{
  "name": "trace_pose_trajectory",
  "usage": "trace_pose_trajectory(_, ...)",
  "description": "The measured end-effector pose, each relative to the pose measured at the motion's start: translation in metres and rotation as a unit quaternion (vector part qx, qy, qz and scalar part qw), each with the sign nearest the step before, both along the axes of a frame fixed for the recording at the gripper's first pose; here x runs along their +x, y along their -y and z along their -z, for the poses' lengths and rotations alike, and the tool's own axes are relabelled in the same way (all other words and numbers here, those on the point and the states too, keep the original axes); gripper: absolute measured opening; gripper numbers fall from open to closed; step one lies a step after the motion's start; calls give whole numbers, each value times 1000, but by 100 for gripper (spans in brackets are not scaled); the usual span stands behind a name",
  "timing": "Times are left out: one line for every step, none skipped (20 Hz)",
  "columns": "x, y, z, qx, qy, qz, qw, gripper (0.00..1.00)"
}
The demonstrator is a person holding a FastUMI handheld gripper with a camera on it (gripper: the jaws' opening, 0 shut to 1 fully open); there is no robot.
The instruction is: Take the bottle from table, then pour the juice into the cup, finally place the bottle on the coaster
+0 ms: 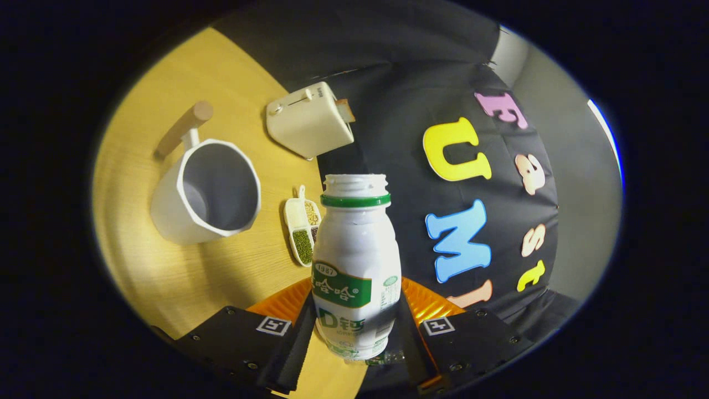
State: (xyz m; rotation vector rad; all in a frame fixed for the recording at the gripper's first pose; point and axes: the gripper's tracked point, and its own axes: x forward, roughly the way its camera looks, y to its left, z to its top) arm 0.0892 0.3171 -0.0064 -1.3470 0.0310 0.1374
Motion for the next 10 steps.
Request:
trace_pose_trajectory(1, 4, -2, 24, -1, 5, 1000, 72)
trace_pose_trajectory(2, 7, -4, 48, 1, 9, 999, 72)
trace_pose_trajectory(2, 10, -6, 75, 0, 13, 997, 72)
trace_pose_trajectory(2, 12, -9, 103, -2, 14, 995, 72)
trace_pose_trajectory(1, 14, -12, 132, -1, 16, 991, 72)
trace_pose_trajectory(-1, 17, -14, 156, -2, 18, 988, 72)
trace_pose_trajectory(-2, 21, -17, 175, -2, 23, 984, 72)
trace_pose_trajectory(-3, 26, -18, 195, -2, 27, 980, 72)
trace_pose_trajectory(-3, 29, -18, 214, -6, 32, 976, 71)
trace_pose_trajectory(-4, 33, -16, 234, -12, 37, 971, 72)
